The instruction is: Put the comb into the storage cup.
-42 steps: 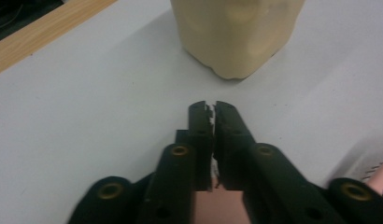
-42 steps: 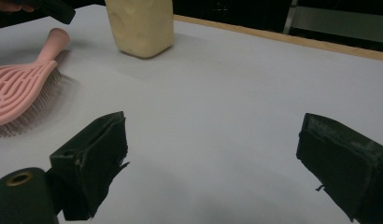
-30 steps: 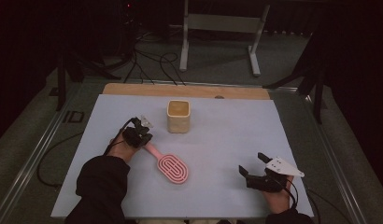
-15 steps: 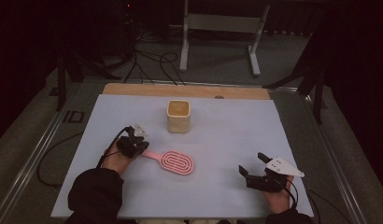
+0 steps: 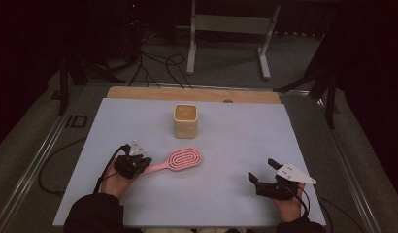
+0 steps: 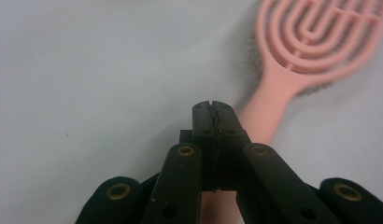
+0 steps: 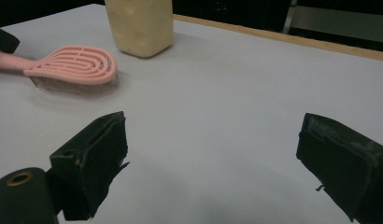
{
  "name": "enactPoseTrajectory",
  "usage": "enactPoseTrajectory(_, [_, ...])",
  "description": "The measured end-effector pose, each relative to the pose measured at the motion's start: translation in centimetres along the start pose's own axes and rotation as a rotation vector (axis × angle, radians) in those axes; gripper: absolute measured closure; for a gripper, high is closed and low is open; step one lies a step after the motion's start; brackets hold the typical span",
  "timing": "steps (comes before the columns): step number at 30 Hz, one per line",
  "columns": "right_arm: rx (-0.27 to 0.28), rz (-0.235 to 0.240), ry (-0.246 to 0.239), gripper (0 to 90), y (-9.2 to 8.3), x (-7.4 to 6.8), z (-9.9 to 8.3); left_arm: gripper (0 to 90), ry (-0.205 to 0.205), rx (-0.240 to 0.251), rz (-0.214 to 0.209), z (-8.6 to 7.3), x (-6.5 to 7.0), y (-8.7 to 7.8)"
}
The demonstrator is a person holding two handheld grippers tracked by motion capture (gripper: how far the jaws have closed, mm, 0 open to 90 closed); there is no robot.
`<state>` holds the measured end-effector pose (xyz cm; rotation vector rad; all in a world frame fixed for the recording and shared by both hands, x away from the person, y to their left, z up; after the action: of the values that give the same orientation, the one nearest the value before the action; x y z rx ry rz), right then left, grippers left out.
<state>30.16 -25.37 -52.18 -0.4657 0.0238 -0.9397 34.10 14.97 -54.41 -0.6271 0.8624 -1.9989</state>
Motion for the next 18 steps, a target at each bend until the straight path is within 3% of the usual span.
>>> enactPoseTrajectory(14, [-0.002,-0.001,-0.001,8.4,0.0,0.0,0.0,89.7,0.008,0.01,-0.047,-1.0,2.0,-0.4])
enactPoseTrajectory(18, [-0.002,-0.001,0.0,8.4,0.0,0.0,0.0,89.3,0.013,0.007,-0.041,-1.1,2.1,0.0])
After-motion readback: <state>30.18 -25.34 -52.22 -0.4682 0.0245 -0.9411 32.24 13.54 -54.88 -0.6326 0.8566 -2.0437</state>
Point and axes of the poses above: each handheld gripper's, and its own axes: y roughly forward along the jaws, z roughly out of its top, x roughly to its right, the point moved 7 cm from there along y, roughly forward along the jaws, and after that the axes turned 12 degrees about -y, right-handed, at the moved point
